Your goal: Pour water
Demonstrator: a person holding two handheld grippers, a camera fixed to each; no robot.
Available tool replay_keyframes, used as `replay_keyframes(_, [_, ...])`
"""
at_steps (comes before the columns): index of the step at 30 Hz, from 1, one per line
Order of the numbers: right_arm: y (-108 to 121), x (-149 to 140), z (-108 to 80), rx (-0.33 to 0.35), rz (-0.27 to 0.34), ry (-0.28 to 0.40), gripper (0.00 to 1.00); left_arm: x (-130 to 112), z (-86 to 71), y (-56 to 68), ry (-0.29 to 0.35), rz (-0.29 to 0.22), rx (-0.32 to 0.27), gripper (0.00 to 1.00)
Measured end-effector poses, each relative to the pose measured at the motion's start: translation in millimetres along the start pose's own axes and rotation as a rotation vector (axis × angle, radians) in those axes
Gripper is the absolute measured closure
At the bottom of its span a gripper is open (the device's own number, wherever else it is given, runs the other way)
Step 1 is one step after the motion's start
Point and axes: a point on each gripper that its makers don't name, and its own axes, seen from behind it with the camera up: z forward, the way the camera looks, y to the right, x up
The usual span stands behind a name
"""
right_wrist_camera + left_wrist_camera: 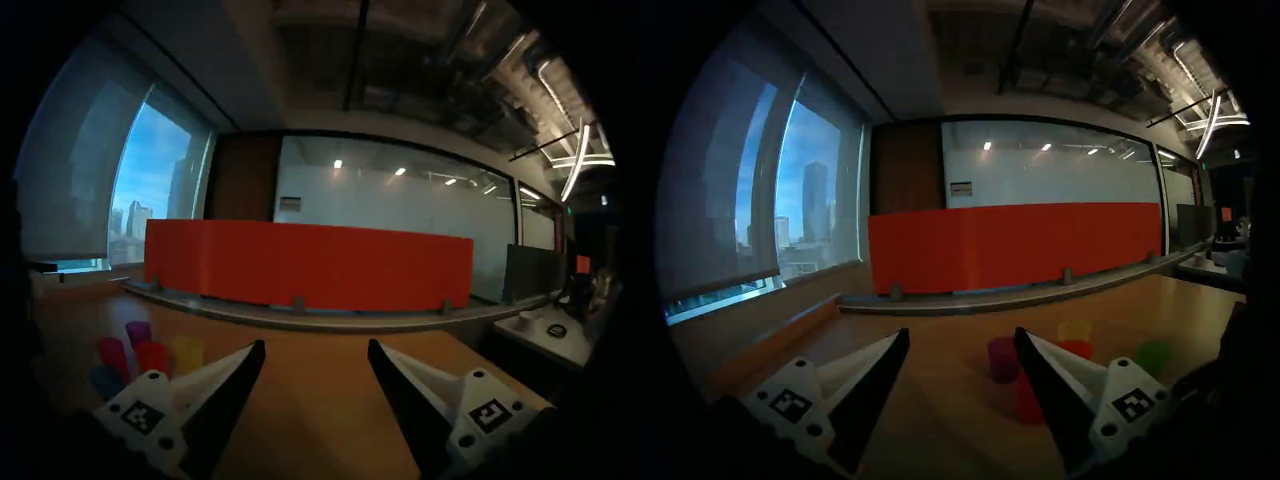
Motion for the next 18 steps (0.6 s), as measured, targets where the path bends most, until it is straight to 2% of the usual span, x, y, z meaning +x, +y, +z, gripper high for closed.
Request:
replay_keyframes(8, [4.8,15.7,-0.3,-0.019,0.039,0.032,0.01,4.2,0.5,0.8,0.037,-0.021,0.032,0.03])
replay_keyframes(14, [13.5,11.4,-3.4,-0.044,0.029,0.02,0.01,-2.2,-2.3,5.0,0.047,-0.002,0.041,0.03])
replay_keyframes(18, [15.3,3.5,-4.3,-0.055,0.031,-0.003,0.01,-13.7,-1.5,12.2,0.045,-0.003,0.034,0.03])
